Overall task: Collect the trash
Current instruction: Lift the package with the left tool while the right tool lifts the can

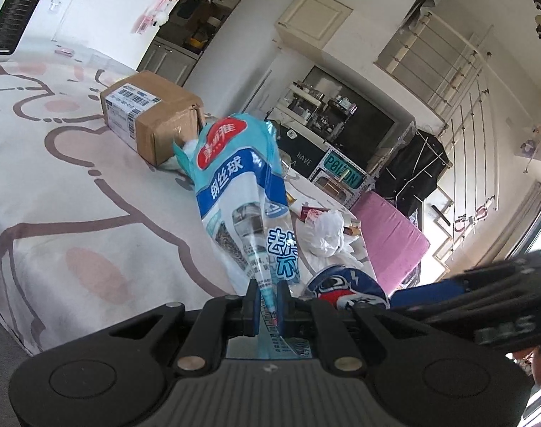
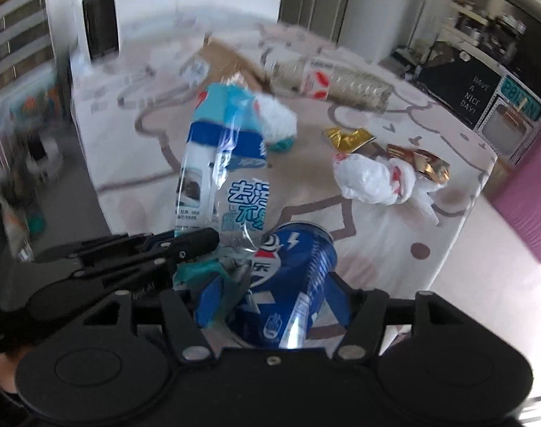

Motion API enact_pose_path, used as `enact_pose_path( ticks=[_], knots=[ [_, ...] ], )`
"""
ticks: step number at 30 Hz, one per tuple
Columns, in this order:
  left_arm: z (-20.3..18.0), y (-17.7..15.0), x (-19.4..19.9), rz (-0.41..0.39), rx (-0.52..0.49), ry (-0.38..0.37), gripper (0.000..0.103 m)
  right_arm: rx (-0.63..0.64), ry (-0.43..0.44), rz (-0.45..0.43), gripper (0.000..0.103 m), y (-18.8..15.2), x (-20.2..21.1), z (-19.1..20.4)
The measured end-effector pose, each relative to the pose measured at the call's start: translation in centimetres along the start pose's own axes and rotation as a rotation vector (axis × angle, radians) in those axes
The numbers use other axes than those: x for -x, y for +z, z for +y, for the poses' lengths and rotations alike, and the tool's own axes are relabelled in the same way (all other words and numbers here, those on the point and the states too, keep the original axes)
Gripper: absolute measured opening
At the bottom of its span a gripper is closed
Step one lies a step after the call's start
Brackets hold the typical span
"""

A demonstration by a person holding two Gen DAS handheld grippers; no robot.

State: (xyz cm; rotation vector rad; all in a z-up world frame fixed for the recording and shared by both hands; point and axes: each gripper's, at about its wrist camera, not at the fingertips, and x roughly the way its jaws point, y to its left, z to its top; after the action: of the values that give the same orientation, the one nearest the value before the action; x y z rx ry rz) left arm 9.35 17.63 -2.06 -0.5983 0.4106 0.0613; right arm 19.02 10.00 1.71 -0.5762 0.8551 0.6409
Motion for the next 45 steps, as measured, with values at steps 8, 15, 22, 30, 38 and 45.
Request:
enact_pose_path(
  ticks=[8,15,22,30,38,45],
  knots=[
    [1.0,0.1,-0.3,0.009,0.03,-0.009,0.008,-0.046,-0.069,0.147,0.044,2.0,-2.4,-0.3],
    [1.4,0.0,-0.3,0.013,0.037,-0.017,0.008,-0.079,-0.123,0.169,0.039,2.7,-3.5,-1.8],
    [1.0,0.2,0.0,0.015,0.03,-0.015,0.008,0.003,-0.143,0.152,0.038,2.3,-3.7,-1.5],
    [-0.3,1.8,1.9,-0.028,-0.024,-0.035,0.007,-0.044,-0.079,-0.03,0.038,1.3,1.5,-1.8],
    [-4.0,3.6,3.9,-0.063,-0.132,-0.056,0.006,-0.147,-0.062,-0.2,0.038,-0.9,6.3,-2.8],
    [-8.0,3.2,3.6,-0.037,-0.213,-0.098,0.006,-0.237,-0.067,-0.286,0.038,-4.4,8.6,-5.4]
  ],
)
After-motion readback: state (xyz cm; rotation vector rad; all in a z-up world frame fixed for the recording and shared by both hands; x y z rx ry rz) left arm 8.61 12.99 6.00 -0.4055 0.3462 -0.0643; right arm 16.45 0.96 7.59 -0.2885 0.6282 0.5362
